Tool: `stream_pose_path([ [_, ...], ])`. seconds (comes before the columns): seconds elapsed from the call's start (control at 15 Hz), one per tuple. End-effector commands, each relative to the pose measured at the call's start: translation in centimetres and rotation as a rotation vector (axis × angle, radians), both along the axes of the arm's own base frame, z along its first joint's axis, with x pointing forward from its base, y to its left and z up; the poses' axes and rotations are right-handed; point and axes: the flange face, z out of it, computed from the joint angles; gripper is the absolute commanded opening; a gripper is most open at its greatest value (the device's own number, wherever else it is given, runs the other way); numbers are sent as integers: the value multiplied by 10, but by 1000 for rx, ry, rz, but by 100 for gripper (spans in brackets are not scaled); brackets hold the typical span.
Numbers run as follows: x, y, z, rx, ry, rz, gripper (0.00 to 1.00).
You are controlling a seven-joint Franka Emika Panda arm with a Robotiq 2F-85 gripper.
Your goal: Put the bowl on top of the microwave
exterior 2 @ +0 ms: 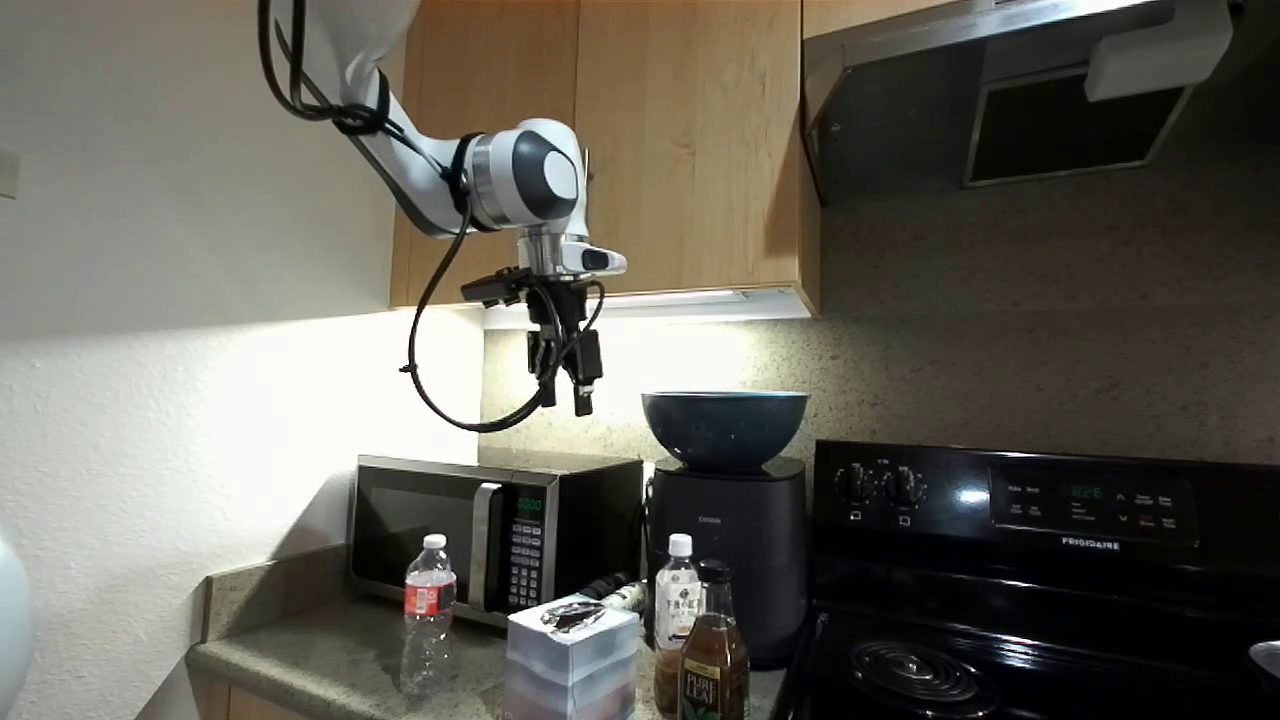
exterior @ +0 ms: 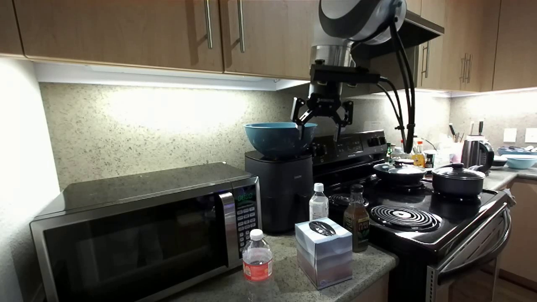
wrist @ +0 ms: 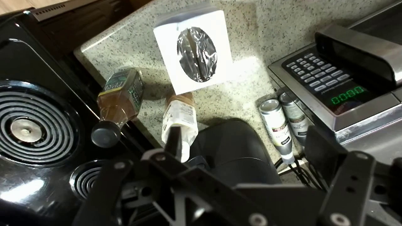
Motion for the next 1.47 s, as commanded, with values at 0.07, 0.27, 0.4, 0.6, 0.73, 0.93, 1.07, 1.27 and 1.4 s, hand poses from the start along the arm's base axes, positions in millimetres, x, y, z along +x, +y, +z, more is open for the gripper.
stream_pose_path([
  [0.07, 10, -10, -3, 45, -15, -99, 100],
  [0.27, 33, -34, -10, 67, -62, -275, 100],
  [0.4, 49, -48, -16, 81, -117, -369, 100],
  [0.6, 75, -64, -21, 70, -243, -471, 100],
  [0.73, 87, -69, -18, 39, -340, -518, 100],
  [0.93, 87, -73, -17, 13, -363, -513, 100],
  [1.07, 91, -72, -13, -4, -400, -536, 100],
  [1.27, 84, -66, -4, 10, -425, -519, 100],
  [1.4, 81, -63, -1, 36, -404, -527, 100],
])
